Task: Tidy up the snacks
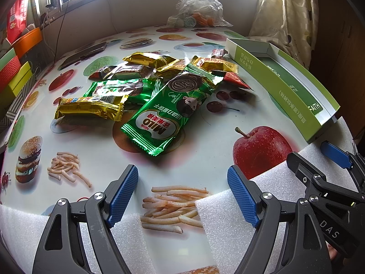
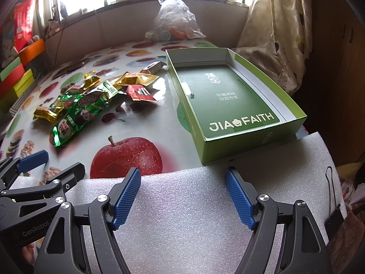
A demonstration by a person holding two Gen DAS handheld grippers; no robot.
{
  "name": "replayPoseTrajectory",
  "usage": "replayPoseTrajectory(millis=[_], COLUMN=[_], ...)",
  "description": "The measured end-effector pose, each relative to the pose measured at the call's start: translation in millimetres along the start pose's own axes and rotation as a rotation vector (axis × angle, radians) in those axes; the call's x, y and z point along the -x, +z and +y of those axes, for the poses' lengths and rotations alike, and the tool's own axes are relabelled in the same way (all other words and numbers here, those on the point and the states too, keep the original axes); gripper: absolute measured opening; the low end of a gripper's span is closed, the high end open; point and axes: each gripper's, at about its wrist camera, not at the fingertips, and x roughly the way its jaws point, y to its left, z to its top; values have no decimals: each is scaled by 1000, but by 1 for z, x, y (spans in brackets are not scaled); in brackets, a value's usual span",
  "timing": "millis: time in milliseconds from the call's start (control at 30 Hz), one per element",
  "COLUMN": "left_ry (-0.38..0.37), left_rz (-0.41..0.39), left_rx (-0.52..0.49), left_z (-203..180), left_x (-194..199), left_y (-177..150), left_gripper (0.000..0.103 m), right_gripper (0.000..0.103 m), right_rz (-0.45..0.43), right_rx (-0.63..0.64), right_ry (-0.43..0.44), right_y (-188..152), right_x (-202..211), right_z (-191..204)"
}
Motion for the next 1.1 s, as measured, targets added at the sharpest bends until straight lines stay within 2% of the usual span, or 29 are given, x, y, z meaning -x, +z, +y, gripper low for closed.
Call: replayPoseTrajectory(millis=[500,667,800,1100], left_ry=[-1,-22,-8,-56], left_rz=[7,31,41,55], left_rx=[2,10,18,62], left_z=[2,7,12,28], left_x=[0,1,1,9], left_y=[-1,1,1,4], left_gripper=[81,81,81,81], right_gripper=[76,76,76,76], right_rz=[2,10,13,-19], right_rx=[-1,0,6,38], right_ry=[-2,-4,17,32], right_y=[1,2,1,9], right_x=[0,0,2,10], right_z=[3,5,3,15])
